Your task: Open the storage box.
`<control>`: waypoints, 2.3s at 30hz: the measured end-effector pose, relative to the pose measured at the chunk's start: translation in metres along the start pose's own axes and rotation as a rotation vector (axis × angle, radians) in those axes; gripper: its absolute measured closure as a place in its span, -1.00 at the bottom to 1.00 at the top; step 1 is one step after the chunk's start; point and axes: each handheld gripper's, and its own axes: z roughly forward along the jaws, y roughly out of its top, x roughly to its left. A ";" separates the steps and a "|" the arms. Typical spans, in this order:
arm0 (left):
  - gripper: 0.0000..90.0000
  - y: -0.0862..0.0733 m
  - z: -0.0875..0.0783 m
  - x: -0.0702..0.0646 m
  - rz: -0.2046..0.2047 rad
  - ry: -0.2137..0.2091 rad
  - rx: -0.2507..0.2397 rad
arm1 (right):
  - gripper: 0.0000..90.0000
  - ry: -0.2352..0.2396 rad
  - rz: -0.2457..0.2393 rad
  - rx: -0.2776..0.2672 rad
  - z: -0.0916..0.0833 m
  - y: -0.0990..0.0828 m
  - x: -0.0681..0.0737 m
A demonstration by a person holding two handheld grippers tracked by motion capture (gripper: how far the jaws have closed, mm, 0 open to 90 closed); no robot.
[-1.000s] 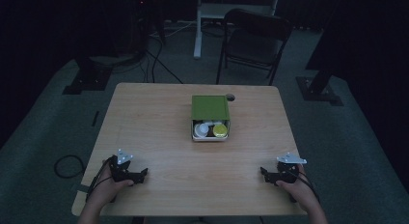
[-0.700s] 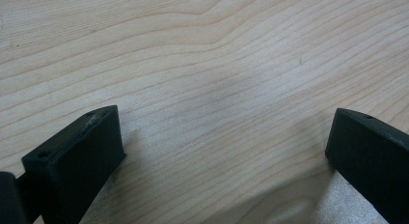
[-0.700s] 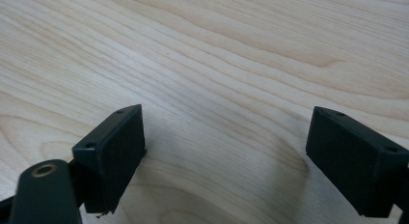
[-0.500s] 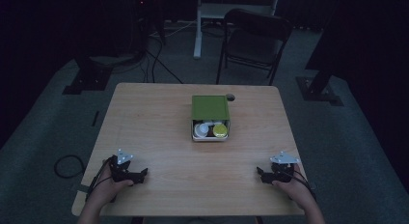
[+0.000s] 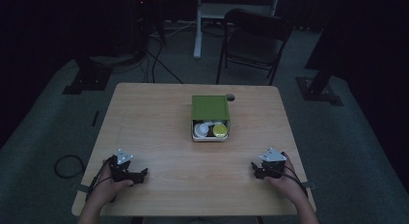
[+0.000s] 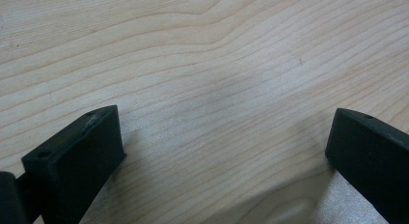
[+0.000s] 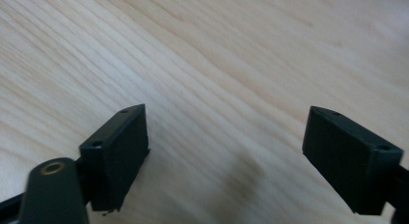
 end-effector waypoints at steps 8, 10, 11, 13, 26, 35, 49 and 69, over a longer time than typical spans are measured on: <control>-1.00 0.000 0.000 0.000 -0.003 0.001 -0.002 | -0.61 0.010 -0.073 -0.043 0.005 0.013 0.014; -1.00 0.000 0.000 0.000 -0.002 0.001 -0.002 | -0.58 0.014 -0.092 -0.048 0.007 0.016 0.019; -1.00 0.000 0.000 0.000 -0.002 0.001 -0.002 | -0.57 0.005 -0.118 -0.057 0.009 0.018 0.023; -1.00 0.000 0.000 0.000 -0.002 0.001 -0.002 | -0.56 0.002 -0.130 -0.063 0.009 0.020 0.024; -1.00 0.000 0.000 0.000 -0.002 0.001 -0.002 | -0.49 -0.074 -0.339 -0.129 0.016 0.049 0.047; -1.00 0.000 0.000 0.000 -0.003 0.001 -0.002 | -0.46 -0.132 -0.503 -0.159 0.021 0.064 0.071; -1.00 0.000 0.000 0.000 -0.003 0.001 -0.002 | -0.24 -0.210 -0.705 -0.230 0.026 0.088 0.100; -1.00 0.000 0.000 0.000 -0.003 0.001 -0.002 | 0.06 -0.296 -0.919 -0.254 0.049 0.103 0.136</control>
